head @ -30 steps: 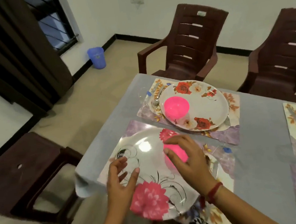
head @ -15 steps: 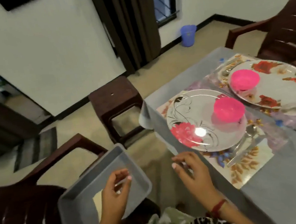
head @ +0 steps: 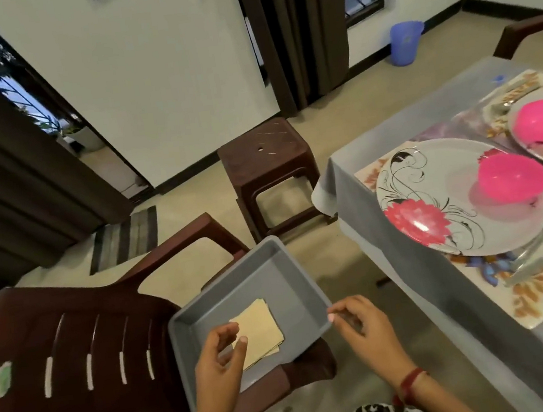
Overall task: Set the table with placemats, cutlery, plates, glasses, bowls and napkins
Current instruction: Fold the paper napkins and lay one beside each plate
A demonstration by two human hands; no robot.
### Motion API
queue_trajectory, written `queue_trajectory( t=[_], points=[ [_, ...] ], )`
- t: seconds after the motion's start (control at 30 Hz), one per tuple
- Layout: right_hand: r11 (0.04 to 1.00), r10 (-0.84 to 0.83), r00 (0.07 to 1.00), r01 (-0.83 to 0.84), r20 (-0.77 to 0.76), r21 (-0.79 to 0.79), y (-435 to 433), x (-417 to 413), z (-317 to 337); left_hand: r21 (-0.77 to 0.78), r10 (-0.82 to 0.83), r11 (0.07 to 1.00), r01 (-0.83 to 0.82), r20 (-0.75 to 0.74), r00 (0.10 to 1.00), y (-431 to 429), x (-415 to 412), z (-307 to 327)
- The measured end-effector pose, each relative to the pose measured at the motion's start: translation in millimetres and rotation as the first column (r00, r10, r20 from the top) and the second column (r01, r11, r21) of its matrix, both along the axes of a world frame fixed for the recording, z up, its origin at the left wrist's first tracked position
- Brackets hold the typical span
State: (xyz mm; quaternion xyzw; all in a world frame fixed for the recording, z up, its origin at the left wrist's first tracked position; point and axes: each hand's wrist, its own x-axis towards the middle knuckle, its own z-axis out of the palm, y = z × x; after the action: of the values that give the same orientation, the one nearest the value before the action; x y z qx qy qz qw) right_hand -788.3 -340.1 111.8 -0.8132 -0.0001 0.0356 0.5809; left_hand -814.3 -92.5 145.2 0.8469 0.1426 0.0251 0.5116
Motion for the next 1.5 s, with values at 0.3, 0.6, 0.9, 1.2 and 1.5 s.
queue_trajectory(
  t=[0.3,0.6,0.9,1.2,1.5],
  points=[
    [0.979,0.027,0.948,-0.09,-0.316,-0.184,128.8,33.1,-53.3,-0.011,-0.055,0.998,0.054,-0.113,0.992,138.3,36.3,-51.8],
    [0.887,-0.119,0.758,-0.209,-0.641,-0.412,218.5,100.9,-166.5,0.023,-0.203,0.976,0.216,-0.256,0.945,236.4,111.2,-147.8],
    [0.81,-0.363,0.654,-0.131,-0.664,-0.572,264.2,93.6,-273.9,0.013,-0.284,0.951,0.31,-0.365,0.887,250.1,122.6,-226.1],
    [0.804,-0.593,0.415,0.253,-0.69,-0.538,302.7,93.4,-310.7,-0.046,-0.222,0.974,0.223,-0.418,0.881,273.0,95.6,-240.8],
    [0.874,-0.368,0.614,0.485,-0.698,-0.035,294.8,106.6,-213.6,-0.029,-0.275,0.959,0.28,-0.32,0.907,256.8,112.9,-190.2]
  ],
)
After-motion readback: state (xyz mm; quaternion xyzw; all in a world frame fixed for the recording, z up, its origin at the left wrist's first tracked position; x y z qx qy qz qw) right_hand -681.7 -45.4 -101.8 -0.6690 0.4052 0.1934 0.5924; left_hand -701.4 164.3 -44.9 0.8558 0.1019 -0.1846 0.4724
